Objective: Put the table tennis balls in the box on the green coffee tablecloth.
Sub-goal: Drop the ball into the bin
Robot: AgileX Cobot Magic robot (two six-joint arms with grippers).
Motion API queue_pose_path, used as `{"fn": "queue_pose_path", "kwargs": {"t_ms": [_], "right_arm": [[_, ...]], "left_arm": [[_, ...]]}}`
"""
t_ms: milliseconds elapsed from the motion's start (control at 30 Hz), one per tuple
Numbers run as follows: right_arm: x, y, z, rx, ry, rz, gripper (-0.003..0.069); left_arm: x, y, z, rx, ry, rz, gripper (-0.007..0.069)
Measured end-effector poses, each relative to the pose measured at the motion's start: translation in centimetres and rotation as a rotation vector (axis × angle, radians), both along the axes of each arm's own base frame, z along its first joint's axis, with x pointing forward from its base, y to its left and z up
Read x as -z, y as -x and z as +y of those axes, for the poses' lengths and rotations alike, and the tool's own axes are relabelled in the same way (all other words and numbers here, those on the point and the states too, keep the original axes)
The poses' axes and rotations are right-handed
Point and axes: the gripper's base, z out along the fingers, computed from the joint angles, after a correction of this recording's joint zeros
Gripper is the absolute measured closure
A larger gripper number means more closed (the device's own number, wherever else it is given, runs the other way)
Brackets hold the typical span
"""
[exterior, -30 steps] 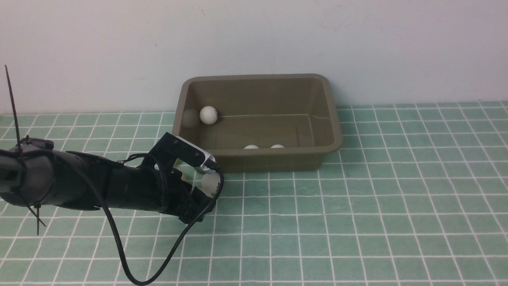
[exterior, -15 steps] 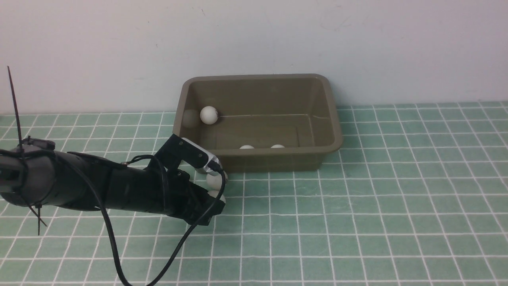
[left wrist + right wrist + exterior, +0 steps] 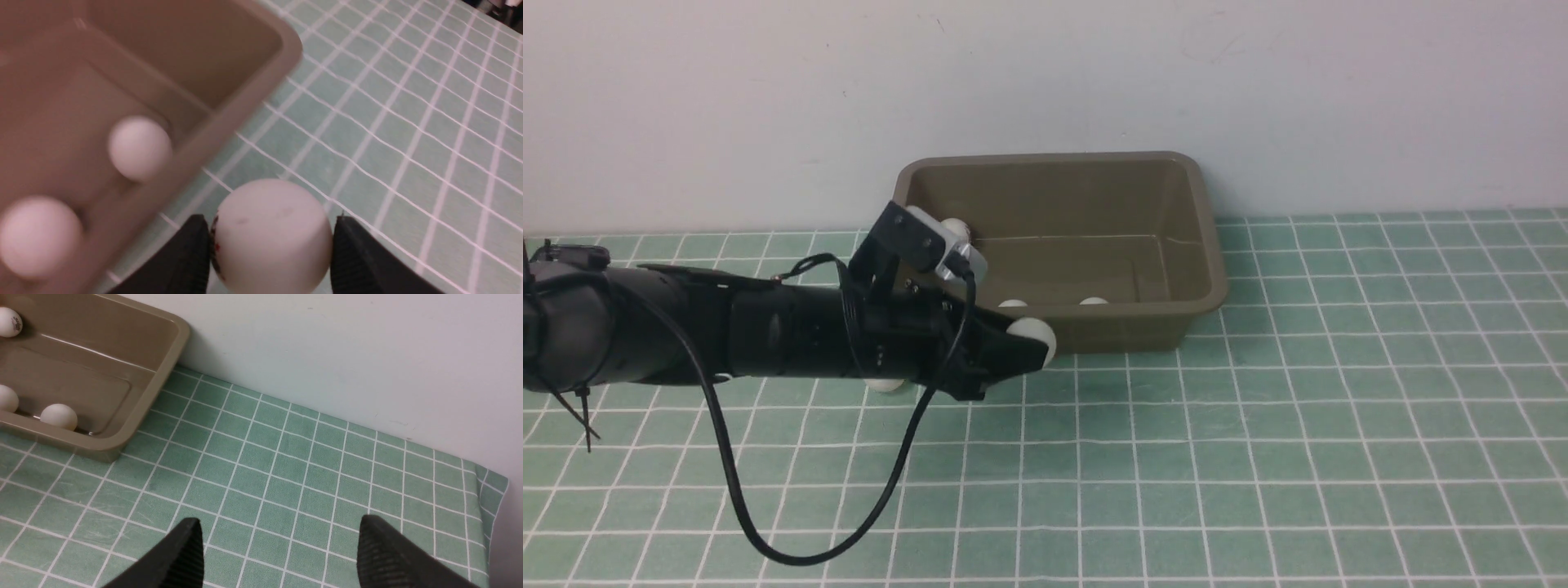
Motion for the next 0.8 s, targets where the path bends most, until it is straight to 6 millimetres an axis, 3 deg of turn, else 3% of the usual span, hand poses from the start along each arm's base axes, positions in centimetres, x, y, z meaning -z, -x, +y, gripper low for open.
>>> {"fn": "queue_pose_path", "kwargs": {"t_ms": [200,400,600,733,800], "right_arm": [[0.0,0.0,0.0,-0.001,-0.004,0.001,0.0198],[0.0,0.0,0.1,-0.004,-0.020,0.003,0.0198],[0.2,0.2,0.3,-0.010,-0.055,0.034,0.0198],[0.4,0.3,0.4,-0.011,-0.066,0.060,0.0198],[0.4,0.3,0.4,-0.012,-0.068,0.060,0.0198]], "left_arm": [[-1.5,-2.2,0.4,-0.033,-0.115,-0.199,0.0283],[-1.7,-4.7,1.0,-0.091,-0.263,-0.317,0.0283],[0.5,-7.3,0.8,-0.057,-0.331,-0.357,0.0281],[1.2,-7.8,1.1,-0.110,-0.355,-0.315,0.0214],[0.6,-7.8,1.3,-0.150,-0.342,-0.298,0.0162]]}}
